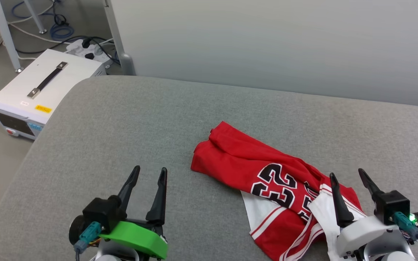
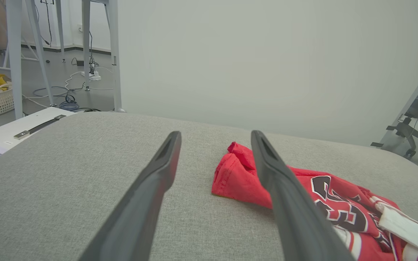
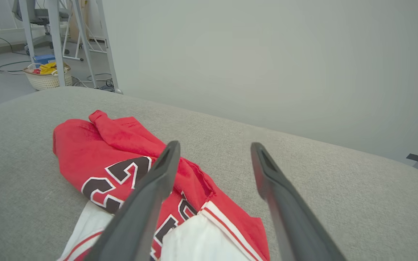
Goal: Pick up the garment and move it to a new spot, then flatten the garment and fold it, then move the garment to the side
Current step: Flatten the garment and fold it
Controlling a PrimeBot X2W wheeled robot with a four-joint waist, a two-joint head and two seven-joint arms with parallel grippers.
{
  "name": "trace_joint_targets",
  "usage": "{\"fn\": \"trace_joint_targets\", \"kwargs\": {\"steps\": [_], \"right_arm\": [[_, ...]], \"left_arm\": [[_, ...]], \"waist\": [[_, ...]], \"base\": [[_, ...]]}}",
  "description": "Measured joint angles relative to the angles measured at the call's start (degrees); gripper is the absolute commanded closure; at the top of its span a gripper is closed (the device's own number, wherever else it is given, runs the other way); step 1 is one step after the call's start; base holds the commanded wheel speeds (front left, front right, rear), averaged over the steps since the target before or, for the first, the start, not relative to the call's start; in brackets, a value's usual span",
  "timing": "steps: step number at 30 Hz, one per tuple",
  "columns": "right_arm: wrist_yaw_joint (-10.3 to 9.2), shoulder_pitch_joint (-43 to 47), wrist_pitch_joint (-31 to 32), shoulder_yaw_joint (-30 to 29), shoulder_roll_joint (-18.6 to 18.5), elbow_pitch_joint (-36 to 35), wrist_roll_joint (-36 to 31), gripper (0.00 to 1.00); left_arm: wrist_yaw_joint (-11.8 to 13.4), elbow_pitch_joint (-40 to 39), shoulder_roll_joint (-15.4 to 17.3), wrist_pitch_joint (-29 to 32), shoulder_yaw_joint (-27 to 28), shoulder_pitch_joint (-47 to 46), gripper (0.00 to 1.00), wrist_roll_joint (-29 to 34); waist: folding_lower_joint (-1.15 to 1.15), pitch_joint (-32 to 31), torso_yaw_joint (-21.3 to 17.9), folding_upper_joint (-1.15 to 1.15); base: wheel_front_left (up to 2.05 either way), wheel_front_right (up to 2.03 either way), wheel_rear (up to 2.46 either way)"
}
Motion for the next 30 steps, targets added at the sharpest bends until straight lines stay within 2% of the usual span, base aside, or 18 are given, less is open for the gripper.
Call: {"fn": "trace_joint_targets", "kwargs": {"steps": [4, 6, 13, 18, 20, 23, 26, 30], "right_arm": [[0.01, -1.65, 7.94, 2.23, -2.02, -0.27, 0.55, 0.0], [0.01, -4.61, 14.83, 4.42, -4.74, -0.16, 2.61, 0.0], [0.01, -18.64, 39.4, 13.18, -15.59, 1.09, 14.65, 0.0], [0.0, -27.58, 52.77, 18.97, -21.4, 4.52, 21.4, 0.0], [0.0, -30.78, 56.28, 20.02, -22.5, 6.64, 24.36, 0.0], [0.01, -33.97, 59.1, 23.58, -24.58, 9.1, 25.28, 0.0], [0.01, -35.81, 60.29, 25.31, -24.92, 12.01, 28.02, 0.0], [0.0, -37.84, 60.79, 29.99, -26.87, 15.1, 28.25, 0.0]], "left_arm": [[-1.66, 1.01, -2.11, 0.0, 0.57, -0.1, 0.0, 1.44], [-2.77, 1.26, -3.87, 0.0, 1.57, -0.26, 0.0, 1.12], [-5.46, 2.32, -6.36, 0.0, 2.96, -3.2, 0.0, 2.19], [-6.61, 2.94, -7.61, 0.0, 3.33, -4.9, 0.0, 3.37], [-6.87, 3.12, -8.29, 0.0, 3.34, -5.59, 0.0, 3.42], [-7.17, 3.25, -8.72, -0.01, 3.14, -6.32, 0.0, 3.43], [-7.53, 3.46, -8.89, 0.0, 2.94, -6.82, 0.0, 3.43], [-7.6, 3.92, -8.94, 0.0, 2.8, -6.99, 0.0, 3.42]], "waist": [[0.0, 1.54, 1.12, 0.0], [0.0, 2.69, 1.86, 0.0], [0.0, 7.43, 5.17, 0.0], [0.0, 10.84, 8.23, 0.0], [0.01, 12.19, 9.74, 0.0], [0.01, 13.95, 11.87, 0.0], [0.01, 15.56, 13.91, 0.0], [0.01, 17.46, 16.4, 0.0]], "base": [[0.0, 0.0, 0.0], [0.0, 0.0, 0.0], [0.0, 0.0, 0.0], [0.0, 0.0, 0.0], [0.0, 0.0, 0.0], [0.0, 0.0, 0.0], [0.0, 0.0, 0.0], [0.0, 0.0, 0.0]]}}
